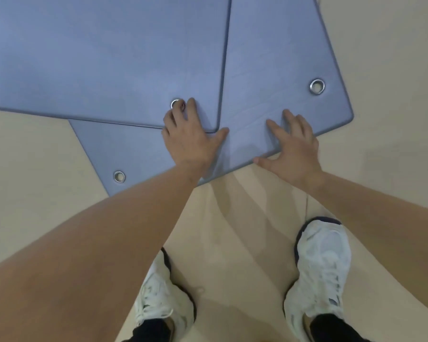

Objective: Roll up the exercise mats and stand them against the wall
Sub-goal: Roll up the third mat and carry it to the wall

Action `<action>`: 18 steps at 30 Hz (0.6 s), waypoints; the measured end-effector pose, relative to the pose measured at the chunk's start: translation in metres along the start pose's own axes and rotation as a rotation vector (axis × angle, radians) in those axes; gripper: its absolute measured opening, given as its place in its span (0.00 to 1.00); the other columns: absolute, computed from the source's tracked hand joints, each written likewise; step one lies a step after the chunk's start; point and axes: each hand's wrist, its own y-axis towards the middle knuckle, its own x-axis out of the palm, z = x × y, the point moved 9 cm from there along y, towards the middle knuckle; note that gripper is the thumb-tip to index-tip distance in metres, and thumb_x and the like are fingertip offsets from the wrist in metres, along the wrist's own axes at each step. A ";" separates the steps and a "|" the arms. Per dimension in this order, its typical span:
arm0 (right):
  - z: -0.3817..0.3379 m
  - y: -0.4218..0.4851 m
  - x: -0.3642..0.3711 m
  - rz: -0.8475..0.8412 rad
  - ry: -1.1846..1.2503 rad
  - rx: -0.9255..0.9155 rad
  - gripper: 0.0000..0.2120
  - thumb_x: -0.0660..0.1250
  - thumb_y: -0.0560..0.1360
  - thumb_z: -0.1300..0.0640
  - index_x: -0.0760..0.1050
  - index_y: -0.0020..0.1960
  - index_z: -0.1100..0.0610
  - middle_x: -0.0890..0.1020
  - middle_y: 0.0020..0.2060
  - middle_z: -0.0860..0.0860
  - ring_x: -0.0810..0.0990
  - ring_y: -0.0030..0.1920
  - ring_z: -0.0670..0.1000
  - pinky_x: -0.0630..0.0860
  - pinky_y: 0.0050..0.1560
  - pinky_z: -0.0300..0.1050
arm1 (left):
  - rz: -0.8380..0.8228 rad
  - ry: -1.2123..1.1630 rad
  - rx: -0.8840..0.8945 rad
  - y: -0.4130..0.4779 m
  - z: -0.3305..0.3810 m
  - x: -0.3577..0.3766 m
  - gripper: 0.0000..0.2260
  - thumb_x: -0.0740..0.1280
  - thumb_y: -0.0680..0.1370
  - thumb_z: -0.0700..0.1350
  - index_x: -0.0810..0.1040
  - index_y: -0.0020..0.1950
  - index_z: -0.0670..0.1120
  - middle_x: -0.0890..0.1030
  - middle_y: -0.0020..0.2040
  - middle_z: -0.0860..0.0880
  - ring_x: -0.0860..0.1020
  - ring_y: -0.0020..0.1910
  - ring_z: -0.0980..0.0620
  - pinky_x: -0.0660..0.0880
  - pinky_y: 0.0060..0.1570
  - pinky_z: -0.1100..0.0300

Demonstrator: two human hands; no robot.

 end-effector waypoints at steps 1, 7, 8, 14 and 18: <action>0.000 -0.002 0.002 0.012 -0.007 -0.011 0.45 0.76 0.71 0.37 0.59 0.82 0.43 0.49 0.84 0.50 0.44 0.83 0.56 0.48 0.80 0.57 | 0.015 0.001 0.001 -0.003 -0.002 0.002 0.44 0.70 0.69 0.72 0.64 0.79 0.52 0.66 0.78 0.47 0.65 0.75 0.41 0.67 0.69 0.46; 0.002 -0.001 0.003 -0.010 -0.017 -0.031 0.46 0.76 0.71 0.38 0.57 0.83 0.42 0.46 0.84 0.49 0.42 0.83 0.56 0.47 0.80 0.58 | 0.032 0.097 0.010 0.000 -0.004 -0.005 0.41 0.66 0.71 0.74 0.65 0.79 0.57 0.70 0.75 0.48 0.70 0.66 0.40 0.67 0.60 0.47; 0.002 0.000 0.003 -0.022 -0.011 -0.031 0.47 0.76 0.71 0.38 0.57 0.83 0.42 0.46 0.84 0.49 0.42 0.83 0.56 0.47 0.80 0.58 | 0.022 0.104 0.008 0.001 -0.004 -0.008 0.40 0.67 0.70 0.73 0.65 0.78 0.57 0.71 0.74 0.47 0.71 0.65 0.41 0.67 0.59 0.47; -0.016 -0.003 -0.020 0.001 0.028 -0.147 0.45 0.78 0.71 0.43 0.60 0.82 0.46 0.60 0.82 0.51 0.59 0.80 0.59 0.61 0.77 0.61 | -0.003 -0.011 -0.025 -0.026 -0.020 -0.030 0.42 0.72 0.63 0.68 0.70 0.74 0.55 0.73 0.66 0.47 0.73 0.61 0.42 0.70 0.57 0.49; -0.066 -0.024 -0.034 0.047 0.094 -0.330 0.43 0.79 0.71 0.46 0.65 0.80 0.49 0.67 0.78 0.54 0.67 0.75 0.60 0.66 0.72 0.62 | -0.062 -0.217 -0.037 -0.075 -0.059 -0.058 0.41 0.71 0.63 0.66 0.70 0.75 0.57 0.72 0.65 0.49 0.74 0.62 0.44 0.76 0.56 0.49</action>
